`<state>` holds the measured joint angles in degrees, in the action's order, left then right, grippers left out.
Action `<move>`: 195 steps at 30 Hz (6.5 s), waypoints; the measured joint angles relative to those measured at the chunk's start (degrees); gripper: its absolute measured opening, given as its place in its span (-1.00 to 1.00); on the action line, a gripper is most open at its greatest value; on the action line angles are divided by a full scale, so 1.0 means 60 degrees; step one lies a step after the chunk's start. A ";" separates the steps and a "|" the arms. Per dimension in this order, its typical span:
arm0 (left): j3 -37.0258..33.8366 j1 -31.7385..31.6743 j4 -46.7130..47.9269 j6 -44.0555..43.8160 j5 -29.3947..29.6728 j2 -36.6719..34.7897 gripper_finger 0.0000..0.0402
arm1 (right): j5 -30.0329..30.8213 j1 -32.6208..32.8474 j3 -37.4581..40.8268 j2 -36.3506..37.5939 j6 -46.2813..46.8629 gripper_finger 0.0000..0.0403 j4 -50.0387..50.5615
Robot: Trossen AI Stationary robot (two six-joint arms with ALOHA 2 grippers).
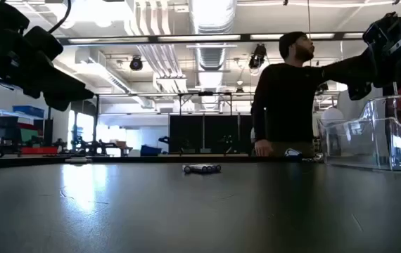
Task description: Sort batteries
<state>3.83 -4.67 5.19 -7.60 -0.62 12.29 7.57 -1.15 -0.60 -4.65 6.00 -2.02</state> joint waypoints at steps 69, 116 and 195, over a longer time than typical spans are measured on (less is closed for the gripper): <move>-0.0003 0.0003 0.0003 -0.0001 0.0003 0.0069 -0.23 | 0.1945 -0.0040 -0.6846 -0.4393 0.2357 -0.94 0.4448; -0.0003 0.0004 0.0000 -0.0002 0.0003 0.0080 -0.23 | 0.0459 0.4066 -0.8177 -0.9490 0.6848 0.13 1.1272; -0.0003 0.0001 0.0001 -0.0001 0.0002 0.0080 -0.23 | 0.0950 0.0991 -1.9898 -1.8091 -0.0563 -0.94 1.2696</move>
<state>3.81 -4.66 5.20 -7.60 -0.61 12.78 13.27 4.80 -119.99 -113.20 2.62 74.16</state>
